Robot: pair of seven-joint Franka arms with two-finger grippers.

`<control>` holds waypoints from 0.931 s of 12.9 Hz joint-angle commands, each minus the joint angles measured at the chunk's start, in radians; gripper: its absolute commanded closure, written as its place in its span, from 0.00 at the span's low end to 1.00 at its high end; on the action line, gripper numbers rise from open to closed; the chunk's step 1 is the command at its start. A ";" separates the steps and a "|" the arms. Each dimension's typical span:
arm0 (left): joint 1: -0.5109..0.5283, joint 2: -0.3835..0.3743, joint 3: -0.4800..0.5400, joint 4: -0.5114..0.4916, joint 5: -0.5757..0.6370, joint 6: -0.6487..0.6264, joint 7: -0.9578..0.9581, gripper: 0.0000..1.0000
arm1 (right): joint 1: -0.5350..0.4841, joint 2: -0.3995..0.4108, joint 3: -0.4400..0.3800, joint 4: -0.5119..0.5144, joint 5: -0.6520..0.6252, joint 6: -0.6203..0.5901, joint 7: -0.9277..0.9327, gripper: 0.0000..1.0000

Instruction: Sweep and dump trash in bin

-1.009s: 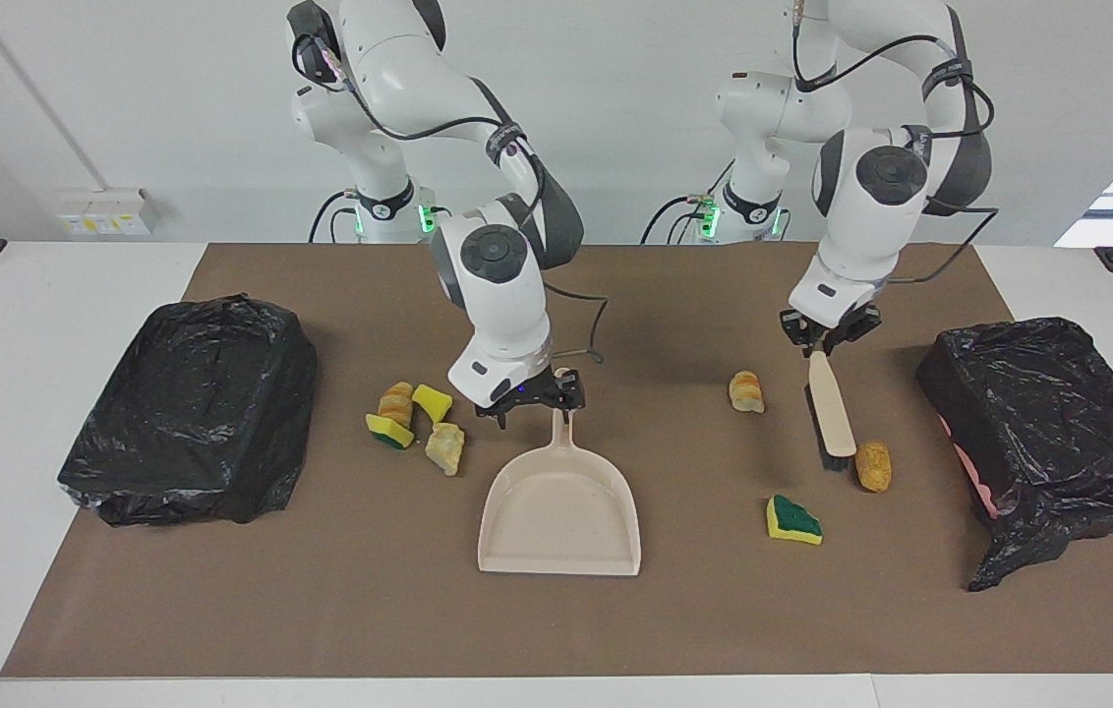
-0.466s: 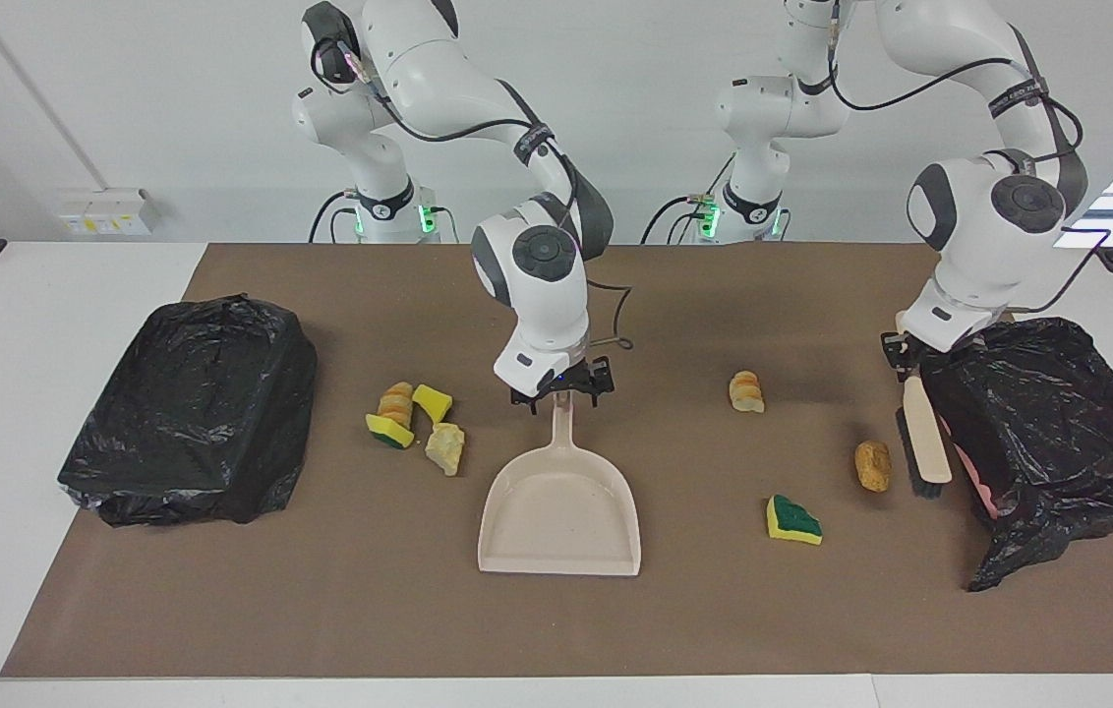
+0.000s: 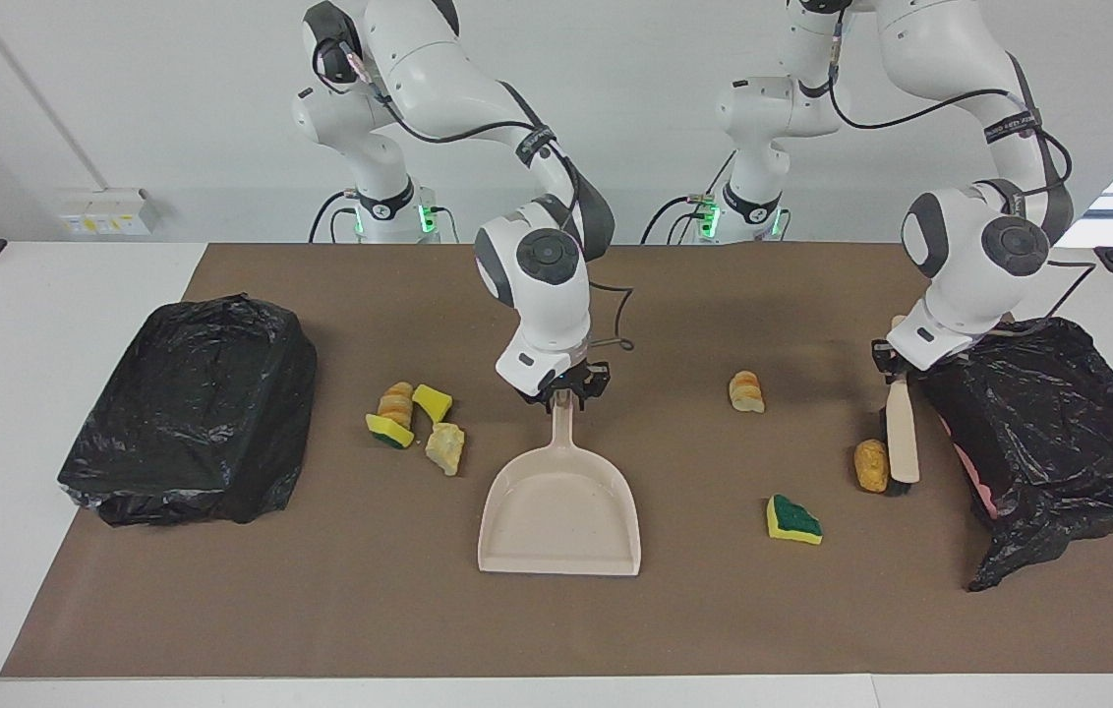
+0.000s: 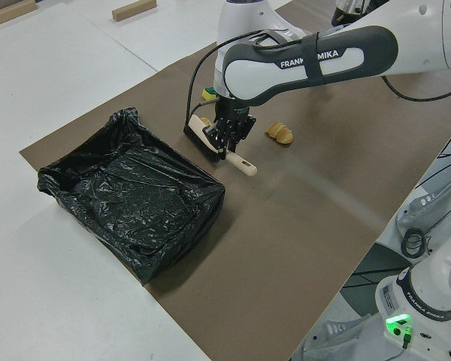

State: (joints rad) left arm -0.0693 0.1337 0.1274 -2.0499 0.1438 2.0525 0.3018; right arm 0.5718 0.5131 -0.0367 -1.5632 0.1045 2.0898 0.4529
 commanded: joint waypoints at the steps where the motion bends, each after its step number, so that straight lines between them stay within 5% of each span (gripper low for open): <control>1: -0.064 -0.074 -0.003 -0.076 0.010 -0.064 0.060 1.00 | -0.003 -0.008 0.003 -0.009 0.015 0.015 -0.011 1.00; 7: -0.208 -0.097 -0.003 -0.076 0.002 -0.140 0.025 1.00 | -0.020 -0.051 -0.005 -0.012 0.003 0.007 -0.421 1.00; 12: -0.192 -0.004 0.004 0.131 0.011 -0.112 0.042 1.00 | -0.030 -0.077 -0.005 -0.038 -0.002 -0.024 -0.799 1.00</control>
State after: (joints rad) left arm -0.2678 0.0721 0.1266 -2.0085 0.1435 1.9326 0.3325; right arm 0.5521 0.4663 -0.0499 -1.5625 0.1022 2.0730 -0.2054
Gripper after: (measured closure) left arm 0.744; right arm 0.665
